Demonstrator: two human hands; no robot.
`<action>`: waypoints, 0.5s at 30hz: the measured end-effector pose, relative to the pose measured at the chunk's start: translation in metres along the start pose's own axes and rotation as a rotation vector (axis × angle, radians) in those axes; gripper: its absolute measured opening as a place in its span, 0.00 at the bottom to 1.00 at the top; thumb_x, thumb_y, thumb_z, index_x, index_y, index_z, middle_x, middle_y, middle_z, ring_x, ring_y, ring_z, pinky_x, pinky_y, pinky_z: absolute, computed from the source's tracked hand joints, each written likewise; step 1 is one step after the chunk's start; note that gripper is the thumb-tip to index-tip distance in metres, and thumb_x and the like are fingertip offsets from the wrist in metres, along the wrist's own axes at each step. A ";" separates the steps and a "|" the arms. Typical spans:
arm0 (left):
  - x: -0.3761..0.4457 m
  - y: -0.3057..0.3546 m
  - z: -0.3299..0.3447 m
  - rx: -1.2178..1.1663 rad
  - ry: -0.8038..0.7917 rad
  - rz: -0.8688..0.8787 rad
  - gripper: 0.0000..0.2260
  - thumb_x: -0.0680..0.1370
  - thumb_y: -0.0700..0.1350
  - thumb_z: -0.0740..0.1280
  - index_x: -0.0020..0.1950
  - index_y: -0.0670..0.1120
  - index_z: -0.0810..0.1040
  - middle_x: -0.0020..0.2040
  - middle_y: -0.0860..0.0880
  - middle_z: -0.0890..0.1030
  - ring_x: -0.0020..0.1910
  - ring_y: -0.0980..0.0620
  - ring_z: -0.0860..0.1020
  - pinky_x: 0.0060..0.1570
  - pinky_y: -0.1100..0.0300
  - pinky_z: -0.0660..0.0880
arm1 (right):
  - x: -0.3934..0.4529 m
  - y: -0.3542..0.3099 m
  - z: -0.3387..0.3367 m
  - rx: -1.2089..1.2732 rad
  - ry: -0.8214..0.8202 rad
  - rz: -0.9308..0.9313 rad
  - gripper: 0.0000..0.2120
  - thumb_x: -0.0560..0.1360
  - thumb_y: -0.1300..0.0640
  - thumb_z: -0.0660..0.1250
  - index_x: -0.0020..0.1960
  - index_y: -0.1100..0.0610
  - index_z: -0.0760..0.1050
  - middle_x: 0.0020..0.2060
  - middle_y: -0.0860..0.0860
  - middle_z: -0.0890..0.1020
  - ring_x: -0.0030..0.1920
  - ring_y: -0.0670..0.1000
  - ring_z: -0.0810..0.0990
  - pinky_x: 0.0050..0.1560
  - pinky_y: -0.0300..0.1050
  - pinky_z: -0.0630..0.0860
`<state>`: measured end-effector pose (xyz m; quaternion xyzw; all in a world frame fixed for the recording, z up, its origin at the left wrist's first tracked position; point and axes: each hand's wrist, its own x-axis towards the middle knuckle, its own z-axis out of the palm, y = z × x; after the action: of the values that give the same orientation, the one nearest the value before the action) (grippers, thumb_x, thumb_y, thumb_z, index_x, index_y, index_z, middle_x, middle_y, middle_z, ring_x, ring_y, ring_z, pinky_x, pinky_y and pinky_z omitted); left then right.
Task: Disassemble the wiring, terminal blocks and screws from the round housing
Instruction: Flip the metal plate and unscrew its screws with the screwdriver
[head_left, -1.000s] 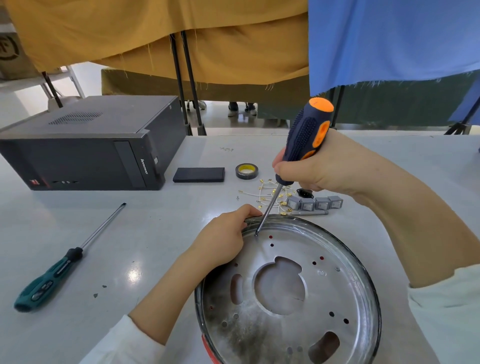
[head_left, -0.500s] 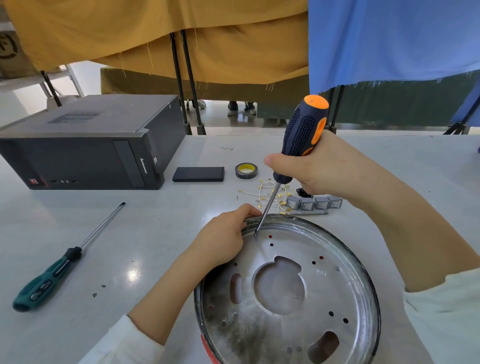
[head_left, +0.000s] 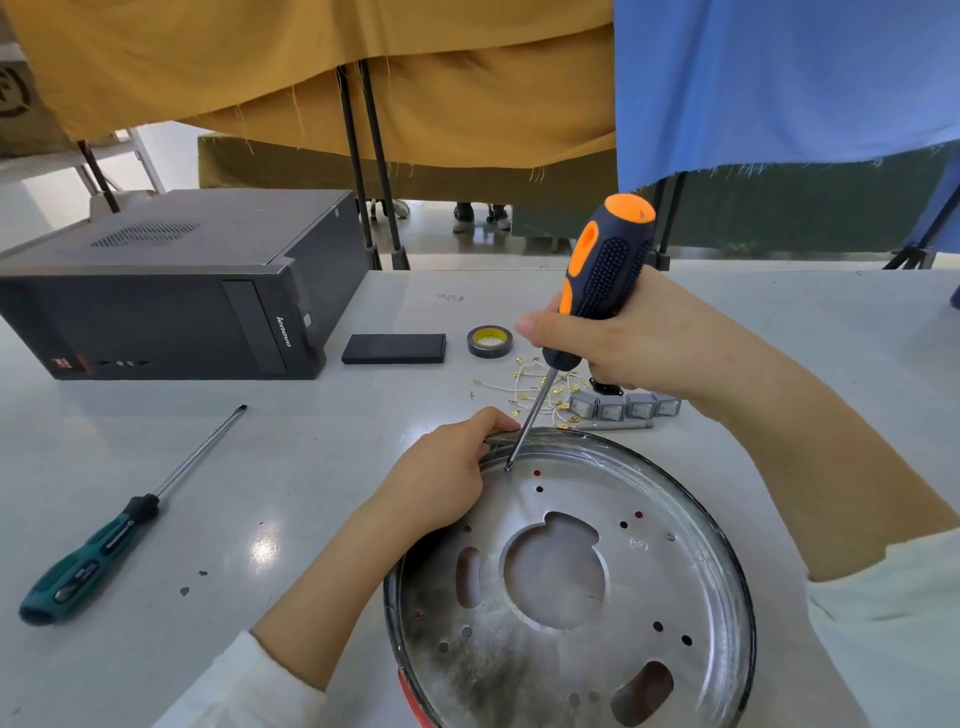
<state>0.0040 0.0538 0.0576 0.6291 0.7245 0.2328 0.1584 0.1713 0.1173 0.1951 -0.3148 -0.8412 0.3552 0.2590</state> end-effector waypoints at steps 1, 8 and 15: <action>0.000 0.000 0.000 0.000 0.000 0.001 0.22 0.78 0.35 0.56 0.65 0.58 0.69 0.60 0.52 0.80 0.55 0.49 0.76 0.51 0.56 0.74 | 0.000 0.000 0.002 -0.030 0.028 -0.017 0.22 0.73 0.45 0.69 0.43 0.66 0.74 0.23 0.43 0.75 0.22 0.41 0.68 0.25 0.31 0.66; -0.001 0.001 0.000 -0.013 0.002 0.007 0.22 0.78 0.35 0.56 0.65 0.58 0.69 0.60 0.51 0.80 0.56 0.49 0.77 0.51 0.57 0.74 | 0.003 -0.002 -0.004 -0.049 -0.020 0.008 0.11 0.71 0.55 0.71 0.41 0.63 0.74 0.26 0.49 0.73 0.24 0.44 0.67 0.28 0.36 0.69; -0.001 0.001 0.000 -0.005 0.004 0.010 0.22 0.78 0.35 0.57 0.65 0.58 0.69 0.59 0.51 0.80 0.54 0.48 0.77 0.51 0.55 0.75 | 0.002 -0.002 -0.009 0.093 -0.171 0.038 0.08 0.70 0.62 0.69 0.47 0.66 0.77 0.27 0.50 0.74 0.26 0.44 0.68 0.26 0.34 0.69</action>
<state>0.0048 0.0531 0.0584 0.6320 0.7210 0.2366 0.1575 0.1750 0.1219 0.2025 -0.2869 -0.8368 0.4243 0.1935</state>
